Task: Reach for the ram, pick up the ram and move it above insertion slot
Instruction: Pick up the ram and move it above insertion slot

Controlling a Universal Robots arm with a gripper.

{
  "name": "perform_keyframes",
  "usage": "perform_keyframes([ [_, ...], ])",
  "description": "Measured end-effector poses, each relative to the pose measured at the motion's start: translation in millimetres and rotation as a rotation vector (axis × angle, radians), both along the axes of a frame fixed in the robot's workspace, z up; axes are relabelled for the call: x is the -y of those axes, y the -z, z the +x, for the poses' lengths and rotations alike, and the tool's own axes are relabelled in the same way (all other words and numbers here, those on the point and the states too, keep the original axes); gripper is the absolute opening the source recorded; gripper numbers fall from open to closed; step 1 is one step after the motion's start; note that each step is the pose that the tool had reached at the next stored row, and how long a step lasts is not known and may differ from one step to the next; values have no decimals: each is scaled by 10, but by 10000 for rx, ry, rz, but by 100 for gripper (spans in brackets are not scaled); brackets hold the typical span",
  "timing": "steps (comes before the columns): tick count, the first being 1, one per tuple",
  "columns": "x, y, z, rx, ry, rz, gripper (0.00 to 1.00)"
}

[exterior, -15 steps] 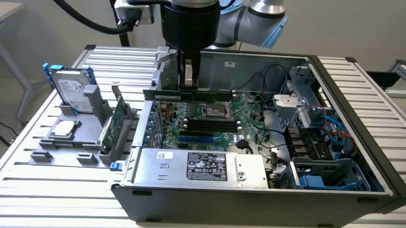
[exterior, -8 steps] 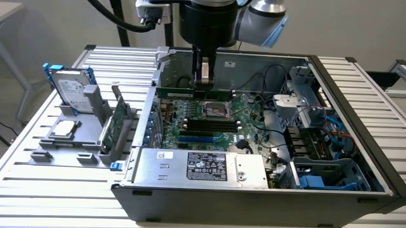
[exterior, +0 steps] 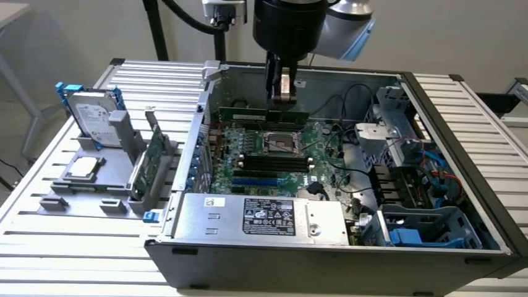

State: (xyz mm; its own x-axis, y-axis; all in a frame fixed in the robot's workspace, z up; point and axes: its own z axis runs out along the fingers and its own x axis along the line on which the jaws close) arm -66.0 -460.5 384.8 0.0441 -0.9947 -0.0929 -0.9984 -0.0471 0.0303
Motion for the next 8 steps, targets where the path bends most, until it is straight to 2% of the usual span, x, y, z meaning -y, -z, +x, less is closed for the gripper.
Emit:
perform_keyframes([
  [2, -18, 1, 26, 0, -1, 0, 14],
  [8, -18, 1, 30, 0, -1, 0, 14],
])
